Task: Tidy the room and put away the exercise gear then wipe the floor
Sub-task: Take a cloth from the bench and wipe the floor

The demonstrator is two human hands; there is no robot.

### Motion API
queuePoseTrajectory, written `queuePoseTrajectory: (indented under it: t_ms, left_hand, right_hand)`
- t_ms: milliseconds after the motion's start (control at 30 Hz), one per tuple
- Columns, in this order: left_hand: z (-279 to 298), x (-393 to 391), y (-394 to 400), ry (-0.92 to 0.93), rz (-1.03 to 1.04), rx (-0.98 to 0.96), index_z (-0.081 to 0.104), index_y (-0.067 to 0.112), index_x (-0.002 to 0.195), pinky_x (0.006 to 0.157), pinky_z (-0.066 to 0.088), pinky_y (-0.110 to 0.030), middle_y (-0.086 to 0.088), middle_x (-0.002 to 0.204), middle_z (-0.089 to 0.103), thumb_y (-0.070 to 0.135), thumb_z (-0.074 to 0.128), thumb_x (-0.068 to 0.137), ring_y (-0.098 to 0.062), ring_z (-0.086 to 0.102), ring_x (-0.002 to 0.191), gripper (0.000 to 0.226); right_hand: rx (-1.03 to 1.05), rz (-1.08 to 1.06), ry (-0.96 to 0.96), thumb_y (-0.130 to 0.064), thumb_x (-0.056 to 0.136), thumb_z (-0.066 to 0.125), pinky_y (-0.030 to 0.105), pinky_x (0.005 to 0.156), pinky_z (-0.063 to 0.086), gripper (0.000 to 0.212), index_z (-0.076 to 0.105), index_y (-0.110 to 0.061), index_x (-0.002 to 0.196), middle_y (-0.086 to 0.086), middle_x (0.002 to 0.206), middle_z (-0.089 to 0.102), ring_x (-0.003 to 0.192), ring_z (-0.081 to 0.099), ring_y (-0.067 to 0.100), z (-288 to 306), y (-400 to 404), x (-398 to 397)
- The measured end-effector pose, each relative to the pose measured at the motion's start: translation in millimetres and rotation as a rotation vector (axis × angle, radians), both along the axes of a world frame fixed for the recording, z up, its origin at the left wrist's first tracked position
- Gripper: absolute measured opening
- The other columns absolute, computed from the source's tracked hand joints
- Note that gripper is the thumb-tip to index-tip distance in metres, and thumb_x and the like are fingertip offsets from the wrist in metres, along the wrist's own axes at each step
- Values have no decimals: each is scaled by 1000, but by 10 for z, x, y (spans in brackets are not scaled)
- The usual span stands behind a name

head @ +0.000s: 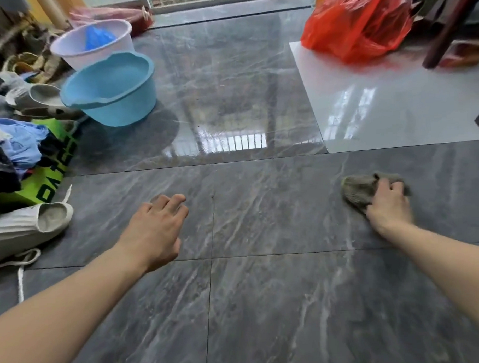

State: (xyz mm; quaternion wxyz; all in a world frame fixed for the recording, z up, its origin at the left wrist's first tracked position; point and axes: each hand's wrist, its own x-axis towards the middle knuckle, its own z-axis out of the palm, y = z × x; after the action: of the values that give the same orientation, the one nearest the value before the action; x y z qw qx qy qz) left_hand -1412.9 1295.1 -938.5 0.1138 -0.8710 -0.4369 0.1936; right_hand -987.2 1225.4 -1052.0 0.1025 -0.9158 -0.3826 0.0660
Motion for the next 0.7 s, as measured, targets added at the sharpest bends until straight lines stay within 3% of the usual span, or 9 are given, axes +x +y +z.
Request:
queuePoseTrajectory:
  t_ms: [100,167,300,433,567,700]
  left_hand:
    - [-135,-50,53,-58,-7,23,47,19,126,93,43,-37,-3,149,31,33,52,80,-24,41,129,48]
    - [-216,-104,52,-90,13,7,59,17,109,78,51,-39,-6,136,49,30,64,67,-26,56,112,44]
    - [-317,-313,41,-105,23,45,64,15,86,58,53,-36,-9,113,64,25,77,43,-28,66,87,46]
    - [-347,-645,-39,-160,135,51,60,18,85,60,53,-40,-8,116,62,24,73,49,-28,63,91,39]
    - [-329,-958,-149,-184,273,24,60,20,87,65,51,-42,-5,120,58,21,77,51,-28,58,97,40]
    - [-221,-1077,-230,-165,337,33,60,16,103,67,51,-43,-6,123,55,23,68,57,-31,58,98,47]
  right_hand:
    - [30,-254,78,-11,79,73,52,92,46,72,30,-4,137,30,134,31,105,53,54,-25,-66,201]
    - [29,-281,68,-9,81,68,52,95,44,77,24,-5,144,31,137,29,112,47,54,-66,-21,190]
    - [27,-231,48,-6,88,54,49,98,40,46,41,-1,132,28,136,36,120,37,50,-86,230,-27]
    - [152,27,93,-11,85,56,44,103,37,43,53,-8,128,18,142,37,121,39,43,-161,665,-554]
    - [168,315,143,-13,91,52,42,100,41,46,49,-22,136,7,152,31,127,36,35,-195,1013,-1512]
    - [128,778,196,-12,89,51,45,97,47,52,45,-26,139,9,155,28,127,36,37,-243,847,-2732]
